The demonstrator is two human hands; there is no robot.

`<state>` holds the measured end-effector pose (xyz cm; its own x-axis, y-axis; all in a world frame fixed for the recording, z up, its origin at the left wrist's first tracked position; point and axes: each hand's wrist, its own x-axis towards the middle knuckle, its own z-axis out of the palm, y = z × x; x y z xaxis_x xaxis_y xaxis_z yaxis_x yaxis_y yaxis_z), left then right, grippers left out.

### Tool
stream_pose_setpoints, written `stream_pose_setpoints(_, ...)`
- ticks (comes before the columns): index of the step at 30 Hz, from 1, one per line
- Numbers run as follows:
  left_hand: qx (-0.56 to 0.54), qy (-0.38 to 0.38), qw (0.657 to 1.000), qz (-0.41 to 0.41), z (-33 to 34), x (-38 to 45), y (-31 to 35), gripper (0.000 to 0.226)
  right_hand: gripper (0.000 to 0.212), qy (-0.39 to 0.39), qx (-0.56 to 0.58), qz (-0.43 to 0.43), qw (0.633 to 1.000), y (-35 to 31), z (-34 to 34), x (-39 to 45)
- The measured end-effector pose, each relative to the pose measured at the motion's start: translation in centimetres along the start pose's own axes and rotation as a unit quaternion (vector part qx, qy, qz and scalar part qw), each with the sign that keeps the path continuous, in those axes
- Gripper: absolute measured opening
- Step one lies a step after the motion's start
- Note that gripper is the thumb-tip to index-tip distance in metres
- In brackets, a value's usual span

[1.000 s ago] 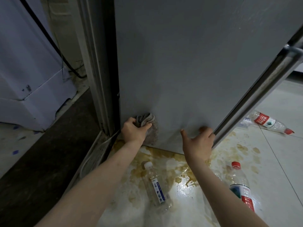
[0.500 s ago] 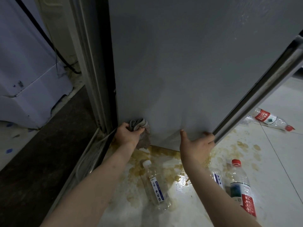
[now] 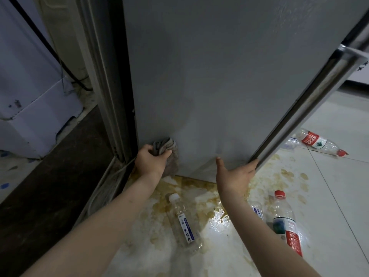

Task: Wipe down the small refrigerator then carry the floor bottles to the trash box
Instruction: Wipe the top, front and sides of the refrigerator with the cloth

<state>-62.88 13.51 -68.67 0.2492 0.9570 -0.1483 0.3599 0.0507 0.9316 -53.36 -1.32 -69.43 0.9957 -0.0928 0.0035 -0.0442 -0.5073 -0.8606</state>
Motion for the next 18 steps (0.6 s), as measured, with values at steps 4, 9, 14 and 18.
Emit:
stream_pose_setpoints(4,0.009,0.019,0.999,0.044,-0.4,-0.2,1.2,0.03,0.11,0.004,0.003,-0.001,1.0,0.1,0.0,0.1)
stream_pose_setpoints(9,0.019,0.015,0.999,0.04,-0.5,0.2,1.3,0.032,0.104,0.011,-0.002,-0.019,1.0,0.5,0.0,-0.2)
stream_pose_setpoints(14,-0.007,0.007,1.0,0.023,0.0,0.3,0.7,0.031,0.075,0.063,-0.023,-0.035,0.997,1.6,-1.3,0.4)
stream_pose_setpoints(18,-0.029,0.014,0.999,0.008,0.2,-0.1,0.6,0.03,0.074,0.072,-0.025,-0.011,0.997,1.9,-2.7,1.7)
